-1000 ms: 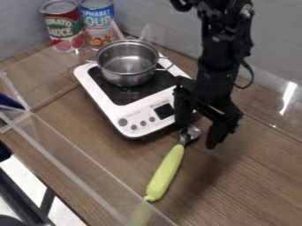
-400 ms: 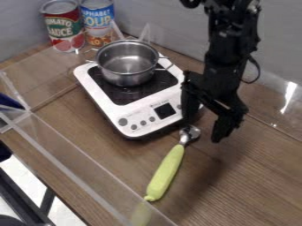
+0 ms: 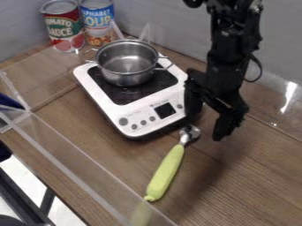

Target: Remove silver pot from the white and black stove top and place it on the table

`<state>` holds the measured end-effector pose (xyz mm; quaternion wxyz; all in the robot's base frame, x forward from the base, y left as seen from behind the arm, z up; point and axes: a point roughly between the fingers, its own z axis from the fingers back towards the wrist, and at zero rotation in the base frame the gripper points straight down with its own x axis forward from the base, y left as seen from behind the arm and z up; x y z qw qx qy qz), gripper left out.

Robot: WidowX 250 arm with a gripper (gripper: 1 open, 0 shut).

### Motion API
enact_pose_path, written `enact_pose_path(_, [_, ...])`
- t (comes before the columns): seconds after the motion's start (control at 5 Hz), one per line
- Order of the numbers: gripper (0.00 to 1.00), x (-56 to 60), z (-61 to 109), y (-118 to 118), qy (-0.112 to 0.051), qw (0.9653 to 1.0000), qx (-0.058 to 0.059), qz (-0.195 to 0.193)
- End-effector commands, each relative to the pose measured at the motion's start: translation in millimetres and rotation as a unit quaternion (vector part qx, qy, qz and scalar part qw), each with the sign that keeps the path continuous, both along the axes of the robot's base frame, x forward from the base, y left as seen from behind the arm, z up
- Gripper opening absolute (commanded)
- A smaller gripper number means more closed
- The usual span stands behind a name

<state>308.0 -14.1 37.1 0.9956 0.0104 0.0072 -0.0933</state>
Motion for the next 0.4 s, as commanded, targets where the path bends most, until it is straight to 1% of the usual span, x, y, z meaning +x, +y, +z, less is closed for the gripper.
enact_pose_path(0.0, [1.00,11.8,11.6,7.4,-0.026,0.9996,0.005,-0.006])
enact_pose_path(0.2, [1.00,14.2,11.9,9.1,-0.029,0.9995,0.006,-0.013])
